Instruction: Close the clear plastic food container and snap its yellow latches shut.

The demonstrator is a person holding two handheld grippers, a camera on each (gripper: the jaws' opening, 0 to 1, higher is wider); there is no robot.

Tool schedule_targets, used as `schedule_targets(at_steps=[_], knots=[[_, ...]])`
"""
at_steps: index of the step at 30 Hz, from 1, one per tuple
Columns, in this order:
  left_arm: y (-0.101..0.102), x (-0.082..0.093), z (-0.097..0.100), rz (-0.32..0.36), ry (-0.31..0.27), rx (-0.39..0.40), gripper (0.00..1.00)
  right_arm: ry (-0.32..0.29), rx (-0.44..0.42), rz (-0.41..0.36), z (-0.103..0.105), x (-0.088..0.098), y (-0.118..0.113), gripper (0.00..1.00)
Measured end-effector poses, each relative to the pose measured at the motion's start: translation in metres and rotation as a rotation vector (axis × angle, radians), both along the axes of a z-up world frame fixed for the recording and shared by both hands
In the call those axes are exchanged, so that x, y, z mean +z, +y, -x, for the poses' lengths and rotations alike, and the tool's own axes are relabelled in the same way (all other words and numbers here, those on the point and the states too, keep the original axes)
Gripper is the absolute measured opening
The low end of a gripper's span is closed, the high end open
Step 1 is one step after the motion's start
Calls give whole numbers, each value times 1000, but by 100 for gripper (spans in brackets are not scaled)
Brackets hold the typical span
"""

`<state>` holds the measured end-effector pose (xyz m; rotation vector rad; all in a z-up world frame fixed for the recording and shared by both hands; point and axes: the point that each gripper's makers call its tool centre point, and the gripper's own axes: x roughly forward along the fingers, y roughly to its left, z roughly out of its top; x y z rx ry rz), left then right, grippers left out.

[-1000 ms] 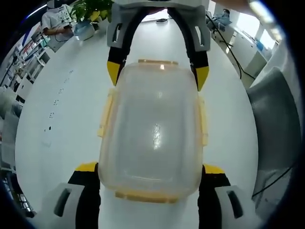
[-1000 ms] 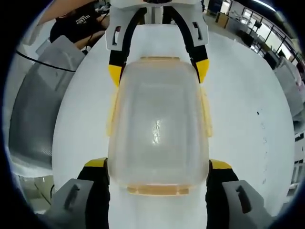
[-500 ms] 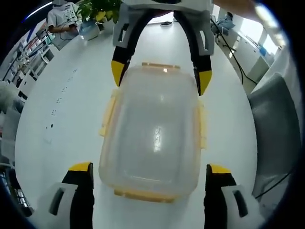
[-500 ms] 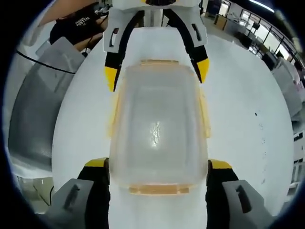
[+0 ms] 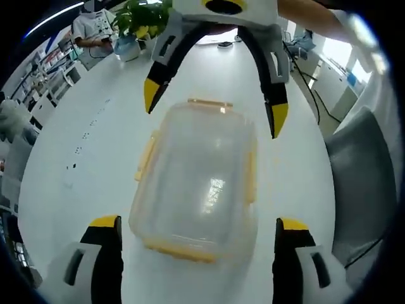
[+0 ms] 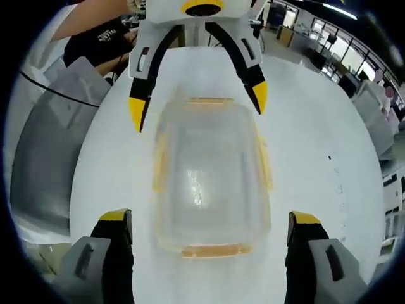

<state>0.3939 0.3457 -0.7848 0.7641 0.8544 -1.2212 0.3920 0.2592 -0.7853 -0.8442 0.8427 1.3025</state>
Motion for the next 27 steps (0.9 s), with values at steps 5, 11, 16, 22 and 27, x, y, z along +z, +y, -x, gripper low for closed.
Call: schedule_targets(at_steps=[5, 11, 16, 22, 27], knots=[[4, 3, 6, 9, -18, 17, 99, -15, -14, -26, 7, 9, 1, 100], [2, 11, 18, 58, -22, 57, 99, -27, -18, -30, 17, 16, 2, 100], [7, 17, 25, 75, -44, 74, 99, -39, -33, -34, 22, 21, 0, 100], [13, 26, 35, 114, -73, 114, 99, -45, -56, -42, 32, 25, -2, 99], [12, 32, 45, 165, -109, 139, 99, -50, -69, -39, 43, 28, -5, 99]])
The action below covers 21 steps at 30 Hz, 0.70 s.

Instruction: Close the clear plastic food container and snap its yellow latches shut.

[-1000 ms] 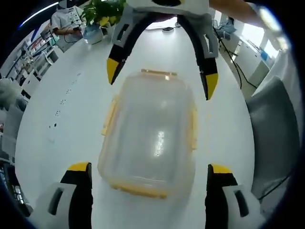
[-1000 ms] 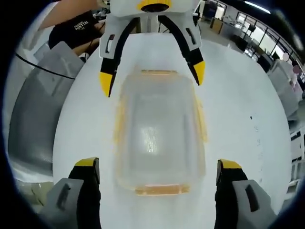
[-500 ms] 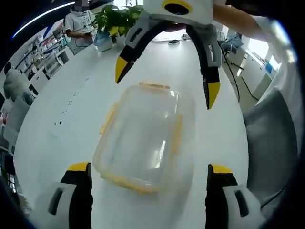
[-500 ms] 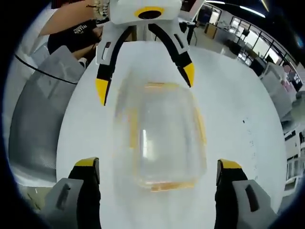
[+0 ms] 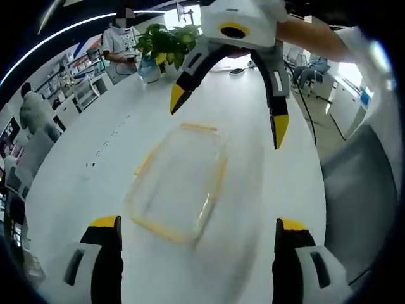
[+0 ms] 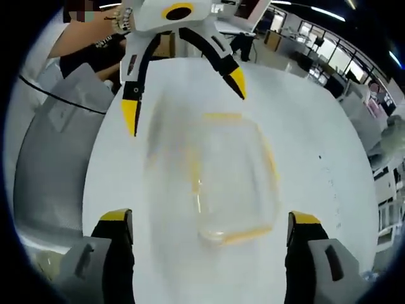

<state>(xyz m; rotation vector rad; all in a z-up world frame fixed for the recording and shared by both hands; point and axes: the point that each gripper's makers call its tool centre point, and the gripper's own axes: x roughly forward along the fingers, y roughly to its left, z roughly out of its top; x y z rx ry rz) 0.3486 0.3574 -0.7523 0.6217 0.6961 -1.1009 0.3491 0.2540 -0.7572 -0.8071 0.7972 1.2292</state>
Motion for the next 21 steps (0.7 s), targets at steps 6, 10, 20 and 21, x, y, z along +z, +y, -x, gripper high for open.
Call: schedule_targets(at_steps=[6, 10, 20, 21], knots=[[2, 10, 10, 54, -30, 39, 99, -16, -20, -18, 12, 7, -1, 98], [8, 13, 14, 60, -66, 68, 99, -21, -32, -28, 20, 9, -2, 97], [15, 26, 25, 154, -114, 156, 99, -39, -85, -65, 32, 16, -6, 95], [16, 28, 28, 166, -116, 160, 99, -44, -92, -74, 34, 17, -6, 95]])
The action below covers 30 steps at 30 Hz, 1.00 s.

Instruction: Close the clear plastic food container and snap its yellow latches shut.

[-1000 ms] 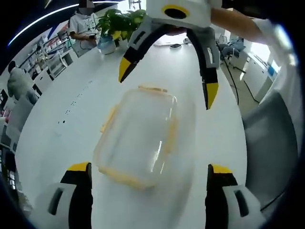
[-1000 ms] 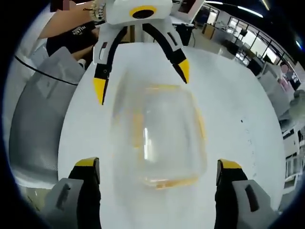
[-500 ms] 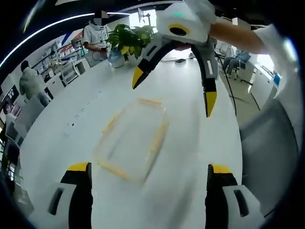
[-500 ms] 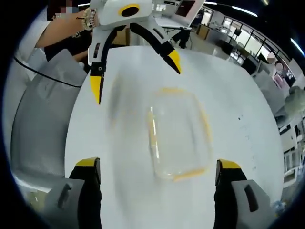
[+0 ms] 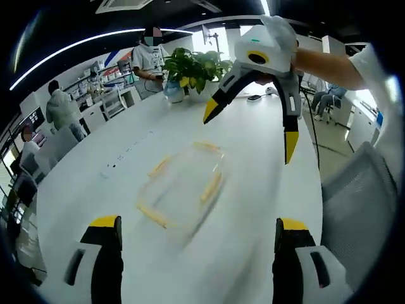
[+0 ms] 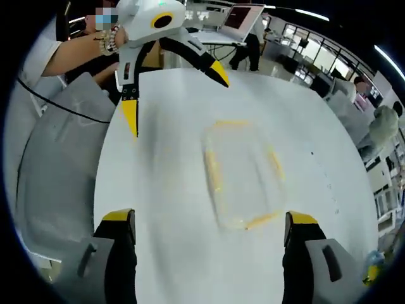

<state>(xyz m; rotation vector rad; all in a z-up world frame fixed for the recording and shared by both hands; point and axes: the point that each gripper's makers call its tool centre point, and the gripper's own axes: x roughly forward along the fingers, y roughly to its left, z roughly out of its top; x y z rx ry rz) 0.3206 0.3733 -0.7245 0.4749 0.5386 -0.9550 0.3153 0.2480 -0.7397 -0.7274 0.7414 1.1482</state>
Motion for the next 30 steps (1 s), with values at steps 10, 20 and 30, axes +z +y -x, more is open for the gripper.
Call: schedule_targets(at_steps=[10, 20, 30], knots=[[18, 3, 21, 32, -33, 81, 99, -19, -79, -59, 14, 4, 0, 98], [49, 2, 53, 59, 5, 180, 100, -67, -185, -129, 33, 7, 4, 99], [70, 9, 70, 191, -86, 195, 99, -133, -269, -228, 56, 11, 14, 100]])
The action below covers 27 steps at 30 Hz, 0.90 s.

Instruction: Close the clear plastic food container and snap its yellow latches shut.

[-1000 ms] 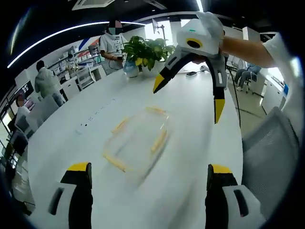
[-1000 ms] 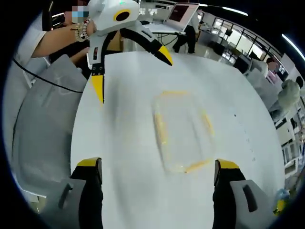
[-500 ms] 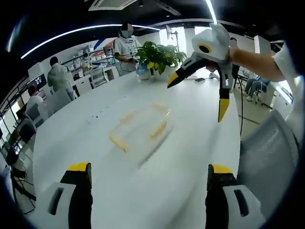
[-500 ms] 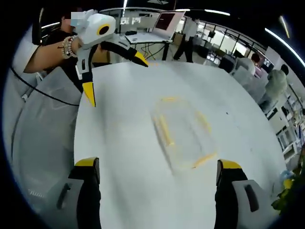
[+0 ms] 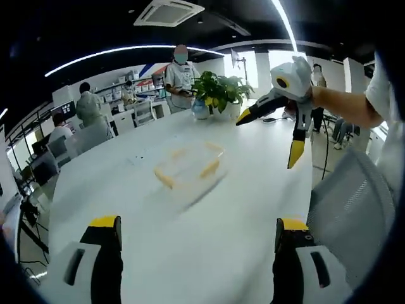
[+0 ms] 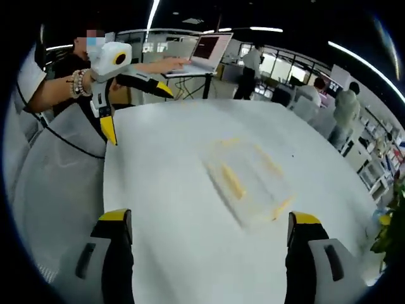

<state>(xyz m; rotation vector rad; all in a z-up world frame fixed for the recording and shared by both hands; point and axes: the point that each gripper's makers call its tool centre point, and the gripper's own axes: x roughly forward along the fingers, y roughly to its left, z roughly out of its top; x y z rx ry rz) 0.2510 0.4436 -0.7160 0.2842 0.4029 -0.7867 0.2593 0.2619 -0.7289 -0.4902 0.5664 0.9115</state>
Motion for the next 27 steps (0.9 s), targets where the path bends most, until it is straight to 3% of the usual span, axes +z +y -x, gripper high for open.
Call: schedule_targets(at_steps=[4, 7, 10, 14, 18, 23, 25, 27], knots=[[9, 1, 7, 27, 4, 16, 100, -3, -84, -13, 3, -6, -6, 100], [19, -6, 14, 35, 67, 65, 100, 15, -180, -97, 10, -6, -8, 100], [21, -5, 20, 49, 34, 63, 100, -12, -237, -153, 14, -2, -10, 100], [18, -8, 32, 114, 42, 88, 100, -41, -298, -199, 24, 0, -13, 100], [20, -15, 46, 70, 54, 83, 100, -28, -357, -238, 34, -4, -14, 100], [23, -3, 47, 84, -7, 91, 100, -33, -413, -270, 43, -7, -16, 100], [26, -3, 43, 103, 0, 113, 100, -65, -433, -296, 43, -3, -15, 100], [28, -3, 42, 106, 2, 125, 100, -127, -433, -262, 42, 0, -18, 100]])
